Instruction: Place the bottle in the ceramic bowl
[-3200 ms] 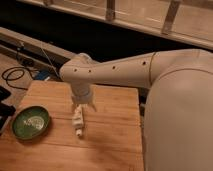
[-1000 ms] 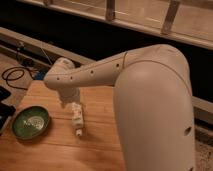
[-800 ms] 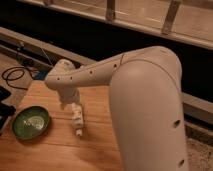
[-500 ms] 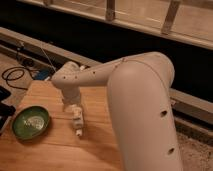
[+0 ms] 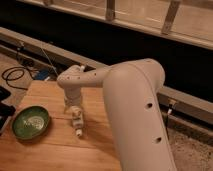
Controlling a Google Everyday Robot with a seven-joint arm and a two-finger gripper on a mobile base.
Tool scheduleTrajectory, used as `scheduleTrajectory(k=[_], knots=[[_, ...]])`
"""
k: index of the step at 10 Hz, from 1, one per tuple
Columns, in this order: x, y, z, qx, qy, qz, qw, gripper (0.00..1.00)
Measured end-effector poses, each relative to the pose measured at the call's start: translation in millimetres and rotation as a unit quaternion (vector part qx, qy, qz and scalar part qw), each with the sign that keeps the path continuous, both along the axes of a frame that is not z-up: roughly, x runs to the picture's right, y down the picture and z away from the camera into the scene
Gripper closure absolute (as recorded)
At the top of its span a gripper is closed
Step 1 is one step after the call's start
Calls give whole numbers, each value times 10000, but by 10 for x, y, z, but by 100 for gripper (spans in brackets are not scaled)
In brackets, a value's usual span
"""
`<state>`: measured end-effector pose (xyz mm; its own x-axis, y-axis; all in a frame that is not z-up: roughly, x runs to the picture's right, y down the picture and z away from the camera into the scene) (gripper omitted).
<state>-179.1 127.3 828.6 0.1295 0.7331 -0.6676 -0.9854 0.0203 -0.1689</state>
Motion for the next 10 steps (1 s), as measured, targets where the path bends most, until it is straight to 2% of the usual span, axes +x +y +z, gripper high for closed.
scheduleTrajectory(k=[2,3,4,6,7,8,10], knots=[[-4,9,0,3,3,-4,10000,35],[14,14,10,21,106,-30,9999,35],[19,28,22,73,414,-232,9988,35],[14,71,34,131,978,-676,9928,35],[45,83,54,169,1316,-927,9868,35],[67,113,77,158,1499,-1051,9830,35],[106,136,112,136,1477,-957,9843,35]])
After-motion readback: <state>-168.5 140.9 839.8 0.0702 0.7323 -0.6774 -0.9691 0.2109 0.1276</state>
